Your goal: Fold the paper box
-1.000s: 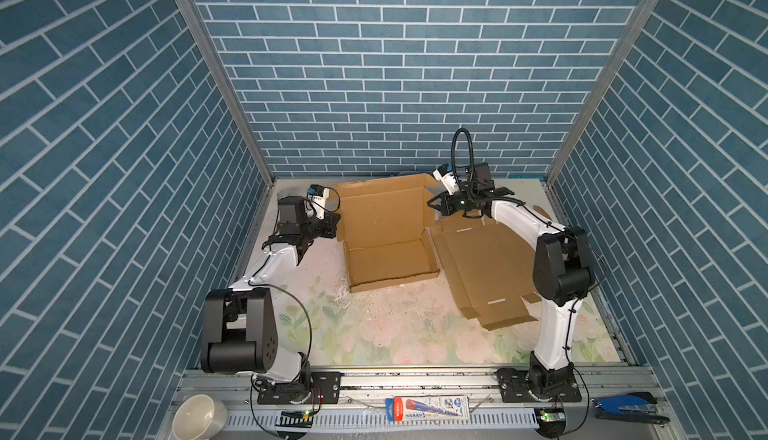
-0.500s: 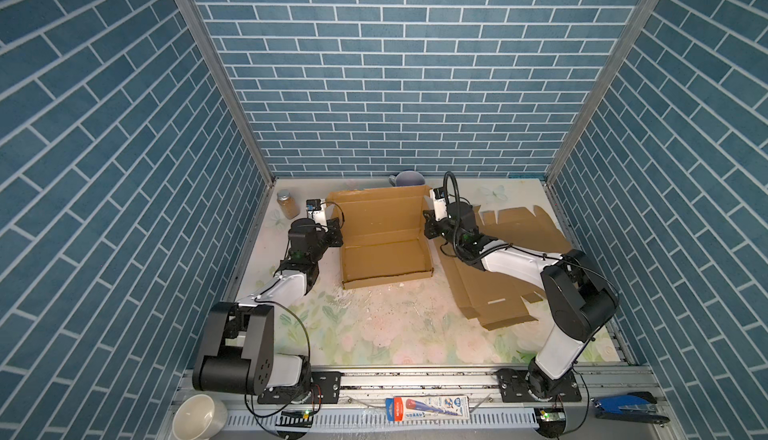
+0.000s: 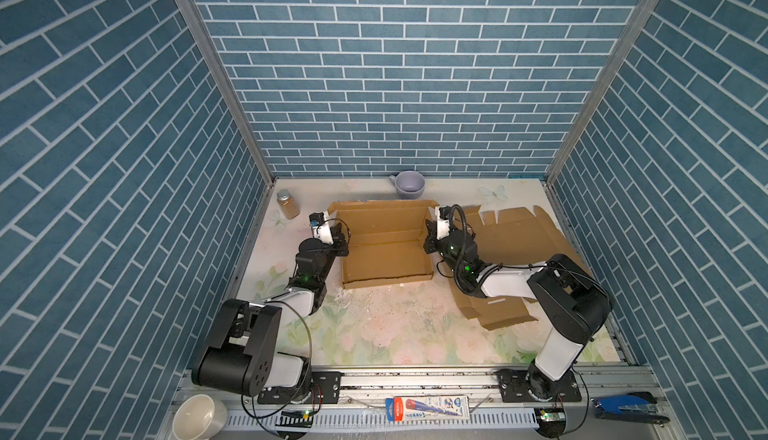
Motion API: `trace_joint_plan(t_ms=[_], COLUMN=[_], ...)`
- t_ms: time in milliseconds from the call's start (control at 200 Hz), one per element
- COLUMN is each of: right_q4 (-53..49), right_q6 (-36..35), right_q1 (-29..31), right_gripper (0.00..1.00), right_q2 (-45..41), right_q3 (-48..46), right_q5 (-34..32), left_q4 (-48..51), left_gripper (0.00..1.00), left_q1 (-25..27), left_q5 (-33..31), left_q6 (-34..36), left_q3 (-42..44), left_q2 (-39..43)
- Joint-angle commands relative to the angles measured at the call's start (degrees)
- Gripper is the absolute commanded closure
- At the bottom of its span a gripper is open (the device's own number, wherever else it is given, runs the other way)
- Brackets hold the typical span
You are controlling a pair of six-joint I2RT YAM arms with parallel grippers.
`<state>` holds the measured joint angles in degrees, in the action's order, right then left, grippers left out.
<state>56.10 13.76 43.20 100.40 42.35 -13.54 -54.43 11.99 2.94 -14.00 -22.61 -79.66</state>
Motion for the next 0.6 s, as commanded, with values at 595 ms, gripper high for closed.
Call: trace_joint_plan(t_ms=[595], right_q4=[13.82], right_q6=[2.85], right_q1=[7.49], right_gripper=[1.0], right_q2=[6.42], right_q3=[-7.8], right_q5=[-4.54], left_q4=[-12.77], left_gripper=[1.0], left_q1=[7.0], left_q5=[-3.37], left_q6=[-0.71], left_q3=[8.42], left_q2=[-5.44])
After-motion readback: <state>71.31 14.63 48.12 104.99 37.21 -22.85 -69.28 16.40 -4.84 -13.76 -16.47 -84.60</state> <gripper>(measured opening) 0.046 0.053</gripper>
